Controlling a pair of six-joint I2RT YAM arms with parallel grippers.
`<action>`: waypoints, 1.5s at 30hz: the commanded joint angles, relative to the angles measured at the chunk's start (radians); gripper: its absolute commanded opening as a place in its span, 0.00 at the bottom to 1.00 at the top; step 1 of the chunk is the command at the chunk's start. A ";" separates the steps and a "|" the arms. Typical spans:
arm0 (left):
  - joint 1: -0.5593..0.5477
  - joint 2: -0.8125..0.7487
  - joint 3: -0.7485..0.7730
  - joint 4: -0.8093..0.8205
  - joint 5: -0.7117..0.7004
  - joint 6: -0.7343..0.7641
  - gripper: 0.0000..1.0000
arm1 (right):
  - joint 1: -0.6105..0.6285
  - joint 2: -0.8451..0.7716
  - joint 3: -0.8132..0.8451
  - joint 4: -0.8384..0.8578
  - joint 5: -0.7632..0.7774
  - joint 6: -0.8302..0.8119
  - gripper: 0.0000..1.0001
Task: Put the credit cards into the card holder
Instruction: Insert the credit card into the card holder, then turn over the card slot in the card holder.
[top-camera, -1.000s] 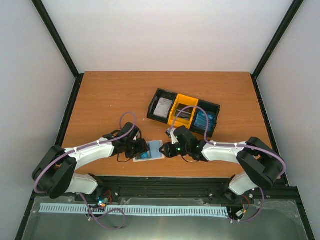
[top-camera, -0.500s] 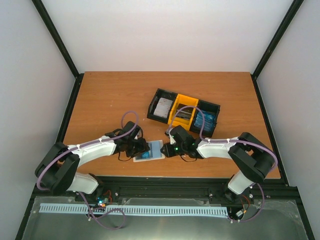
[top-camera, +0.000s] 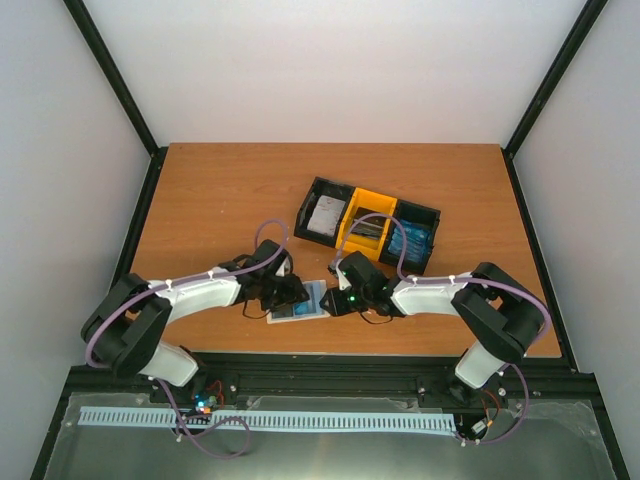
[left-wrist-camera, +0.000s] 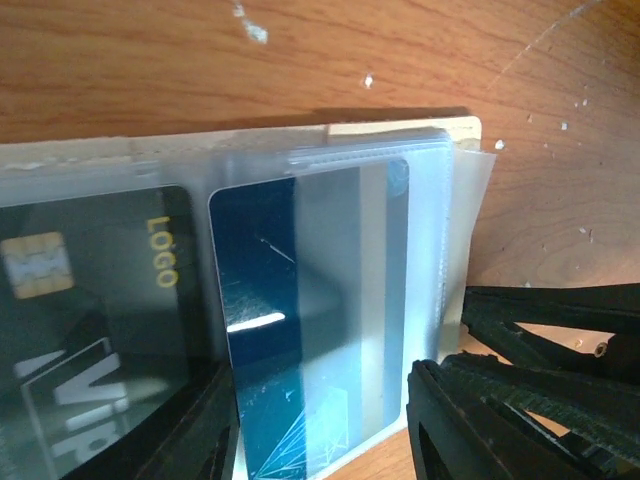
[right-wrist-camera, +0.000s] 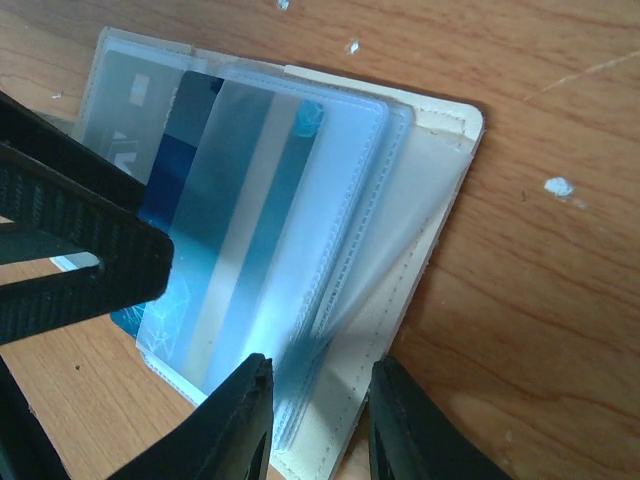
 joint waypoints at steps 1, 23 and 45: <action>-0.013 0.028 0.058 0.048 0.027 0.041 0.47 | 0.009 0.013 0.009 0.018 0.002 0.012 0.27; -0.013 -0.093 0.087 -0.156 -0.199 0.031 0.67 | 0.009 -0.121 0.029 -0.054 0.075 0.011 0.32; 0.019 -0.125 -0.041 -0.145 -0.263 -0.032 0.52 | 0.009 0.096 0.135 -0.039 -0.052 0.086 0.23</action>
